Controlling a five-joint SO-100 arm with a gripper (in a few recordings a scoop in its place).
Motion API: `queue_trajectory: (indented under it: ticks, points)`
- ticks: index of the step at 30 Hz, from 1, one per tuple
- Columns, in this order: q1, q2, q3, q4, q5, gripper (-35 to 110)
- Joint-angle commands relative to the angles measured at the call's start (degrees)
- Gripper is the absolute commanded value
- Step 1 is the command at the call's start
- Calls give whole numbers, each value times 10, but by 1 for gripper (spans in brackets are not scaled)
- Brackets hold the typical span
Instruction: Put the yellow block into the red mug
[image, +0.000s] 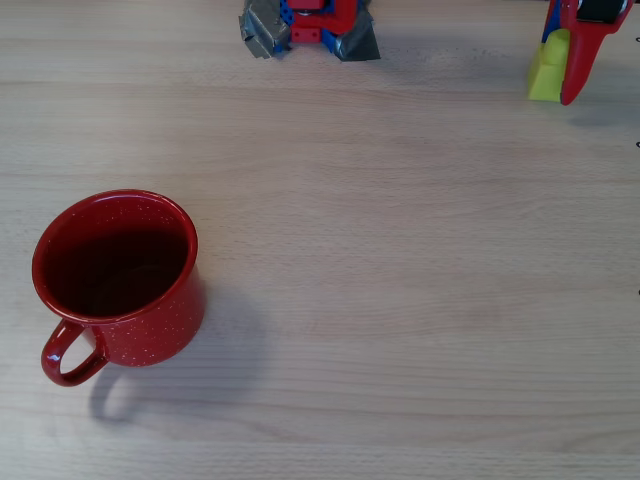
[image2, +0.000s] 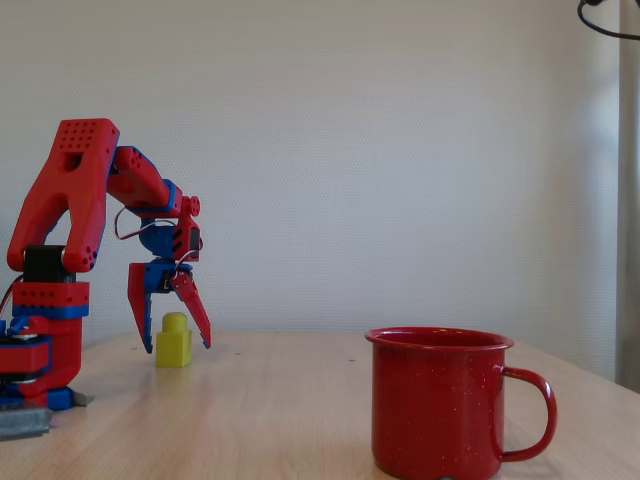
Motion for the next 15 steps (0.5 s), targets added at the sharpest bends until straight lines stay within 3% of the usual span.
queue_trajectory:
  ticks: [1,15]
  points:
    - [5,27,-35,-9,18,33]
    - [15,33,-10,-27,28,28]
